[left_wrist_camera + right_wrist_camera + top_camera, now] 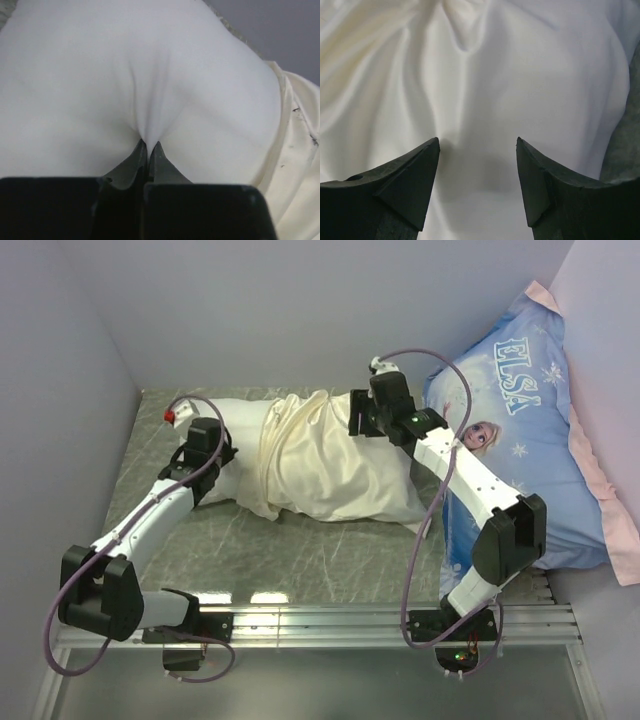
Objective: Remove the pillowcase from the pillow
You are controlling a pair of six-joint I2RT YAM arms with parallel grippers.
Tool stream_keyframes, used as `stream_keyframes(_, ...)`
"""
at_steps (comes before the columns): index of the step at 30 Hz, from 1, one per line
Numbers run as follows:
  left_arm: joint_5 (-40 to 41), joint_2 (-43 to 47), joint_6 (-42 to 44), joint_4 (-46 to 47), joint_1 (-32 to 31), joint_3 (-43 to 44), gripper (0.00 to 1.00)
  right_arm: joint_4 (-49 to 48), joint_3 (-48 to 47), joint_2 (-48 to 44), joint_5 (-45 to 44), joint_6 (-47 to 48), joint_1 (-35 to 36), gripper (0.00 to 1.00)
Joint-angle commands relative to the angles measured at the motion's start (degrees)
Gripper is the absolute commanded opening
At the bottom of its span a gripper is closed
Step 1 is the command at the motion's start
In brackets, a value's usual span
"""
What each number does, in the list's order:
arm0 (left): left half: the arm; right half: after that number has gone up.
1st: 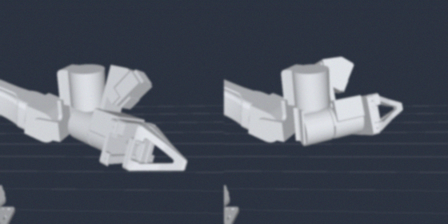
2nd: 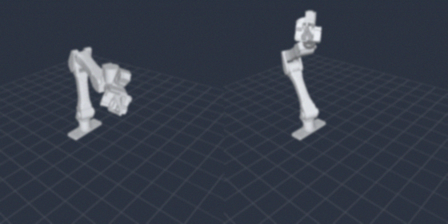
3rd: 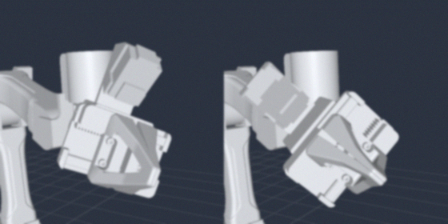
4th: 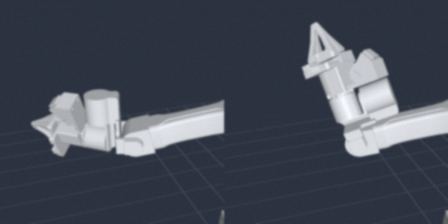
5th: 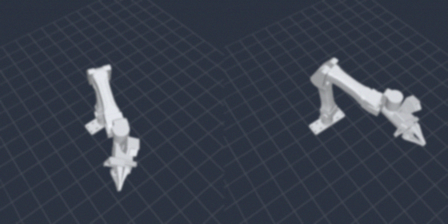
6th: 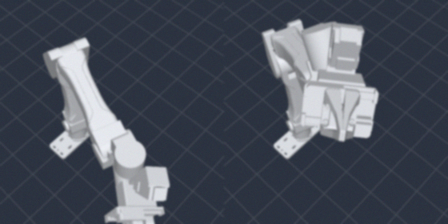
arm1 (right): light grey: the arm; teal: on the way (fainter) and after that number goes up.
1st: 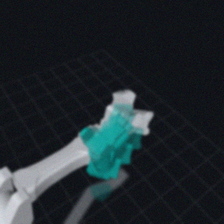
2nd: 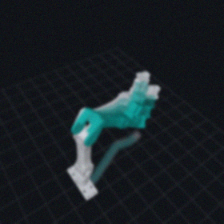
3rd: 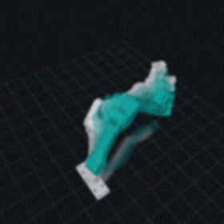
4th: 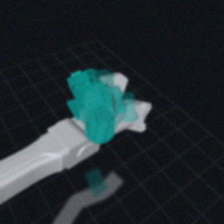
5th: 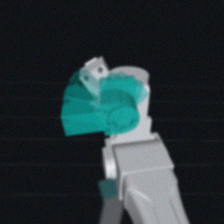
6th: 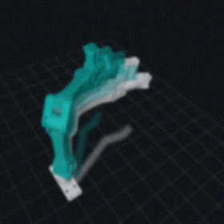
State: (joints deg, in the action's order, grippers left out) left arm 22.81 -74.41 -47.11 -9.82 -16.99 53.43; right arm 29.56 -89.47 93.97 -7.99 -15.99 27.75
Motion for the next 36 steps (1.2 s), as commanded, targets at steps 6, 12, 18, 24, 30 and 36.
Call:
stream_keyframes(6, 3.1, 4.5, 8.4, -2.0, 5.0, 12.9, 0.0, -8.4, 13.0, -8.4, 11.9, -4.6, -4.1, 0.7)
stream_keyframes(12, 2.9, 5.1, 12.6, -4.2, 5.0, 21.2, 0.0, -18.7, 31.9, -22.2, 21.3, -10.1, -2.9, 0.71)
stream_keyframes(18, 2.4, 4.6, 14.5, -4.1, 4.4, 25.2, 0.0, -23.8, 46.5, -30.1, 13.2, -13.7, 5.2, 0.72)
stream_keyframes(24, 4.1, 2.7, 17.3, -5.8, 1.9, 32.2, 0.0, -31.0, 54.8, -31.4, 8.1, -17.8, 15.2, 0.74)
stream_keyframes(30, 4.0, 0.6, 19.3, -7.4, -0.6, 39.6, 0.0, -36.8, 57.5, -25.8, 4.0, -20.1, 15.7, 0.68)
stream_keyframes(36, 2.6, -2.5, 20.8, -9.2, -1.5, 49.1, 0.0, -38.7, 55.6, -20.5, 2.6, -21.5, 15.8, 0.0)
